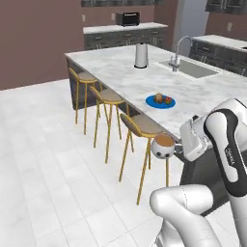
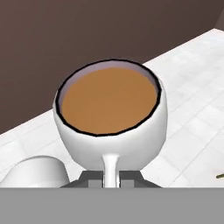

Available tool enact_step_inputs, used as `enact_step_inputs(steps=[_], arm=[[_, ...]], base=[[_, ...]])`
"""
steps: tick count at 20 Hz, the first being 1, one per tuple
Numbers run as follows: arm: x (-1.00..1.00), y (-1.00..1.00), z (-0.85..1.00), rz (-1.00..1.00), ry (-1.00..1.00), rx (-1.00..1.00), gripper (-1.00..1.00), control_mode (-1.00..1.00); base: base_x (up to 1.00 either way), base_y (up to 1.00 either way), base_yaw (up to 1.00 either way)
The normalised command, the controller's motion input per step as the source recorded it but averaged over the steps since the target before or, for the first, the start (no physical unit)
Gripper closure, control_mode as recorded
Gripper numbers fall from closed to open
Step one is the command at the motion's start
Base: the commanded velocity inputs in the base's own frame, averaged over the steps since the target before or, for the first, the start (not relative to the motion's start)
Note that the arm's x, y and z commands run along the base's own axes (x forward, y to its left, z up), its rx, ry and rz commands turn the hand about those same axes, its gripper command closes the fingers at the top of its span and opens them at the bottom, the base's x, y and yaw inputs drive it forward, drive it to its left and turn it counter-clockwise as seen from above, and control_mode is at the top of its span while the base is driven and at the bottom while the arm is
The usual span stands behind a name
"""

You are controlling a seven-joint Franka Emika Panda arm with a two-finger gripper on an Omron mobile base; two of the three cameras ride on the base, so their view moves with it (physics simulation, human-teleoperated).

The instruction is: Pick up the brewed coffee from the coffee machine and place it next to the breakfast plate on the dining counter.

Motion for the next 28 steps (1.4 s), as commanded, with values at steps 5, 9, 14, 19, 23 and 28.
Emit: enact_step_inputs(steps=[5, 9, 14, 19, 23, 28], arm=[[0.0, 0.0, 0.0, 0.0, 0.0, 0.0, 1.0, 1.0], [0.0, 0.0, 0.0, 0.0, 0.0, 0.0, 1.0, 1.0], [0.0, 0.0, 0.0, 0.0, 0.0, 0.0, 1.0, 1.0], [0.0, 0.0, 0.0, 0.0, 0.0, 0.0, 1.0, 1.0], [0.0, 0.0, 0.0, 0.0, 0.0, 0.0, 1.0, 1.0], [0.0, 0.0, 0.0, 0.0, 0.0, 0.0, 1.0, 1.0]], base=[[0.34, 0.8, -0.77], [0.4, 0.83, -0.76], [0.52, 0.91, -0.72], [0.68, 1.0, -0.66], [0.65, 1.0, -0.6], [0.7, 0.98, -0.61]])
